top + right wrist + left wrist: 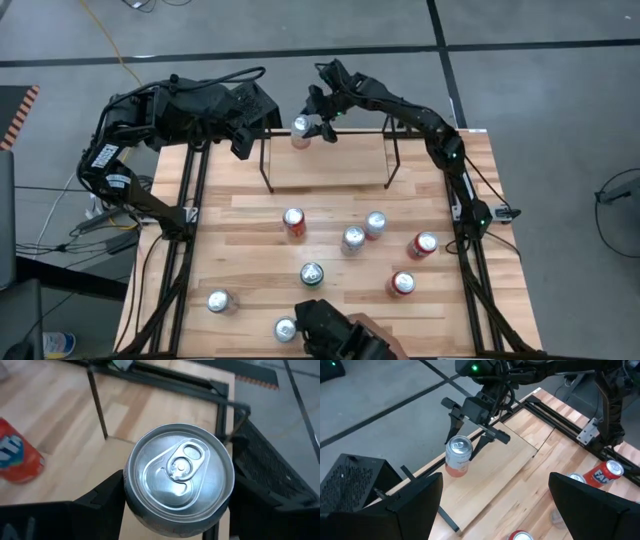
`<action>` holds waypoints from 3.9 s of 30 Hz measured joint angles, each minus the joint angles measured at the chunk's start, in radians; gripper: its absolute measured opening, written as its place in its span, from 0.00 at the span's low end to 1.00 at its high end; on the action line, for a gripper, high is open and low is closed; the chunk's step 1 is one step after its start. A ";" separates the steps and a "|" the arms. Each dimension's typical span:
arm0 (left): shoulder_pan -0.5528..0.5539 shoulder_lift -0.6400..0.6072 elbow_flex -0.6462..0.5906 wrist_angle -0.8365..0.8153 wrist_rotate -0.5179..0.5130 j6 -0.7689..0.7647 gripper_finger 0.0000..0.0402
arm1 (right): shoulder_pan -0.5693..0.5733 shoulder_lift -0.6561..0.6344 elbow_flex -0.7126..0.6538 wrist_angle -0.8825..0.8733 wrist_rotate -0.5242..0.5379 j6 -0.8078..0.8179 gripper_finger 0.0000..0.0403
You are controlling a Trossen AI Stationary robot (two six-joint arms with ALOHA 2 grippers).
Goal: Place canned beverage on shelf
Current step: Put the top left white orange soda can on the shelf
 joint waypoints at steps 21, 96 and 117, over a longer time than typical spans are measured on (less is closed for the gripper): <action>0.000 0.000 0.000 0.001 -0.053 -0.034 0.87 | -0.014 -0.001 0.000 0.064 0.009 0.004 0.69; 0.000 0.000 0.000 -0.008 -0.103 -0.033 0.87 | -0.013 0.022 -0.094 0.009 0.093 -0.106 0.78; 0.000 0.000 0.000 -0.020 -0.129 -0.099 0.87 | 0.015 0.015 -0.092 0.000 0.198 -0.131 0.78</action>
